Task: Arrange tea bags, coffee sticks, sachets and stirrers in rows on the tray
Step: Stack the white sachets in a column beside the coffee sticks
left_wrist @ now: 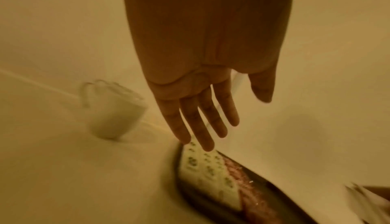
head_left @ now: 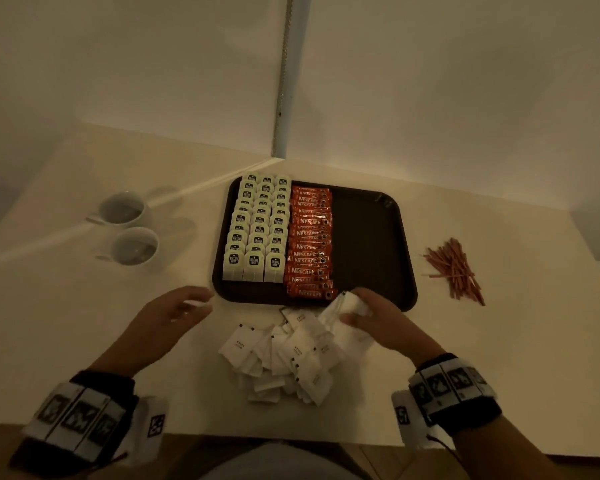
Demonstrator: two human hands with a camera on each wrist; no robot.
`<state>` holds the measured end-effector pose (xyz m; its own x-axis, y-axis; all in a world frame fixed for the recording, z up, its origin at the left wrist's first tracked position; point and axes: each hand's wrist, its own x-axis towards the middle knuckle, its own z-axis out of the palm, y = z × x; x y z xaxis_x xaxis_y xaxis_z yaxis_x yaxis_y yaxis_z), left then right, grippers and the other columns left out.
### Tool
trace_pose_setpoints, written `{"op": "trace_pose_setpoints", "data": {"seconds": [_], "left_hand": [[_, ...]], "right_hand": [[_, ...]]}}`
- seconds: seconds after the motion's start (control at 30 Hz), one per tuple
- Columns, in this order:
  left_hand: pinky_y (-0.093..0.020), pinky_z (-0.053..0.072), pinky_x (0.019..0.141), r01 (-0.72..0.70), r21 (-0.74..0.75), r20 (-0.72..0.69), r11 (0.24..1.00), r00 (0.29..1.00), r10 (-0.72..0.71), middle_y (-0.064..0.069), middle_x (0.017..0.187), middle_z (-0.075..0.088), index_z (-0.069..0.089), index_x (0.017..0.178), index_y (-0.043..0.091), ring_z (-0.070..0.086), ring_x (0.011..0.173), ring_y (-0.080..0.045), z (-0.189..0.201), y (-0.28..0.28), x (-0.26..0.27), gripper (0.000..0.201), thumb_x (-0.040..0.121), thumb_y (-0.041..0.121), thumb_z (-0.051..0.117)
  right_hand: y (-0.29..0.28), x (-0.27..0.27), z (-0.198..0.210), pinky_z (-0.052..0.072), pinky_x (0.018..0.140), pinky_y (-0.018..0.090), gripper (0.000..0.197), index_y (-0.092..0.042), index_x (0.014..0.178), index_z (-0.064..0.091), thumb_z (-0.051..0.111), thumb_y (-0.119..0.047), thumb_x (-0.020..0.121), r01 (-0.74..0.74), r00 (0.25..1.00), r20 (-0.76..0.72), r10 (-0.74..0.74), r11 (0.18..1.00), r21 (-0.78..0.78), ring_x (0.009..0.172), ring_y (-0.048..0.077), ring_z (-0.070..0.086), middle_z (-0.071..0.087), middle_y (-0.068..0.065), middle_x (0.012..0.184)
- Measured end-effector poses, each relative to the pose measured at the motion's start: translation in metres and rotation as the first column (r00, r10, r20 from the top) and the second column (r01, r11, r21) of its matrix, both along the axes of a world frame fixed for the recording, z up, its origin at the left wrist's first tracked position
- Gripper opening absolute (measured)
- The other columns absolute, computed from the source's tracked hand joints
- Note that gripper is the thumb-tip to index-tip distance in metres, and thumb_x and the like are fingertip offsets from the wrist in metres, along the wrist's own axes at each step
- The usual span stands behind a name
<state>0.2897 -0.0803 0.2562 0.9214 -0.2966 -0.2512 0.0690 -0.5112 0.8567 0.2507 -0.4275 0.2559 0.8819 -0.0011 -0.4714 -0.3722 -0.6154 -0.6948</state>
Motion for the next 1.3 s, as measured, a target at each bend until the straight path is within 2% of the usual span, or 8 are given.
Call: {"op": "trace_pose_setpoints", "data": {"seconds": [0.03, 0.13, 0.27, 0.4, 0.7, 1.03, 1.13, 1.3], "left_hand": [[-0.017, 0.045, 0.080, 0.026, -0.061, -0.022, 0.998, 0.999, -0.027, 0.016, 0.100, 0.068, 0.066, 0.096, 0.048, 0.063, 0.091, 0.001, 0.010, -0.012, 0.008, 0.012, 0.084, 0.045, 0.066], [-0.030, 0.050, 0.090, 0.058, -0.335, -0.200, 0.940, 0.971, -0.132, 0.010, 0.117, 0.065, 0.061, 0.113, 0.040, 0.065, 0.104, -0.009, 0.043, -0.057, 0.034, 0.072, 0.056, 0.083, 0.061], [-0.042, 0.053, 0.086, -0.052, -0.637, -0.469, 0.769, 0.818, -0.333, -0.006, 0.113, 0.067, 0.056, 0.123, 0.024, 0.066, 0.101, -0.025, 0.081, -0.113, 0.056, 0.065, 0.074, 0.067, 0.052], [-0.035, 0.057, 0.064, -0.158, -0.765, -0.507, 0.624, 0.746, -0.433, -0.004, 0.092, 0.074, 0.074, 0.099, 0.024, 0.071, 0.080, -0.021, 0.110, -0.141, 0.062, 0.046, 0.075, 0.052, 0.045], [-0.021, 0.050, 0.044, -0.091, -0.670, -0.444, 0.737, 0.844, -0.300, -0.002, 0.072, 0.071, 0.060, 0.104, 0.020, 0.067, 0.060, -0.016, 0.111, -0.151, 0.075, 0.045, 0.096, 0.051, 0.029], [-0.025, 0.051, 0.049, -0.260, -0.683, -0.447, 0.683, 0.888, -0.109, -0.001, 0.085, 0.074, 0.063, 0.107, 0.017, 0.069, 0.071, -0.013, 0.099, -0.152, 0.082, 0.030, 0.079, 0.024, 0.066], [-0.022, 0.047, 0.047, -0.249, -0.684, -0.344, 0.686, 0.939, -0.002, 0.005, 0.084, 0.072, 0.062, 0.093, 0.019, 0.067, 0.068, -0.005, 0.098, -0.154, 0.085, 0.016, 0.084, 0.006, 0.066], [-0.024, 0.047, 0.044, -0.284, -0.690, -0.237, 0.666, 0.958, 0.163, -0.002, 0.090, 0.070, 0.063, 0.086, 0.018, 0.067, 0.077, -0.016, 0.094, -0.158, 0.089, 0.015, 0.086, 0.003, 0.063]], "right_hand": [[0.001, 0.007, 0.014, 0.055, 0.080, 0.032, 0.030, -0.024, 0.116, 0.051, 0.062, -0.025, 0.089, -0.005, 1.000, 0.020, 0.003, 0.998, 0.064, 0.097, 0.016, 0.061, 0.059, -0.003, 0.107], [0.010, 0.033, 0.061, 0.056, 0.079, 0.029, 0.033, -0.027, 0.121, 0.047, 0.058, -0.020, 0.090, -0.121, 0.987, 0.124, 0.098, 0.973, 0.195, 0.100, 0.013, 0.061, 0.058, -0.005, 0.111], [0.028, 0.064, 0.115, 0.054, 0.073, 0.021, 0.038, -0.028, 0.118, 0.047, 0.064, -0.017, 0.086, -0.309, 0.920, 0.290, 0.264, 0.943, 0.121, 0.096, 0.005, 0.061, 0.056, -0.013, 0.107], [0.040, 0.082, 0.139, 0.048, 0.082, 0.014, 0.048, -0.030, 0.124, 0.048, 0.069, -0.015, 0.083, -0.389, 0.845, 0.421, 0.330, 0.919, 0.061, 0.102, -0.003, 0.056, 0.055, -0.021, 0.111], [0.028, 0.102, 0.137, 0.038, 0.078, 0.003, 0.036, -0.017, 0.123, 0.060, 0.062, -0.010, 0.087, -0.212, 0.811, 0.560, 0.167, 0.977, 0.015, 0.093, -0.003, 0.051, 0.055, -0.005, 0.101], [0.016, 0.109, 0.122, 0.051, 0.070, 0.017, 0.015, -0.024, 0.086, 0.057, 0.058, -0.010, 0.089, 0.026, 0.832, 0.528, -0.169, 0.963, 0.268, 0.089, 0.004, 0.061, 0.064, -0.006, 0.094], [0.015, 0.109, 0.115, 0.056, 0.082, 0.031, 0.022, -0.024, 0.100, 0.053, 0.056, -0.005, 0.089, 0.080, 0.845, 0.458, -0.276, 0.912, 0.403, 0.101, 0.015, 0.061, 0.063, 0.001, 0.099], [0.014, 0.104, 0.112, 0.055, 0.078, 0.027, 0.036, -0.029, 0.118, 0.053, 0.053, -0.005, 0.091, 0.047, 0.878, 0.400, -0.262, 0.880, 0.473, 0.099, 0.015, 0.061, 0.060, 0.001, 0.097]]}}
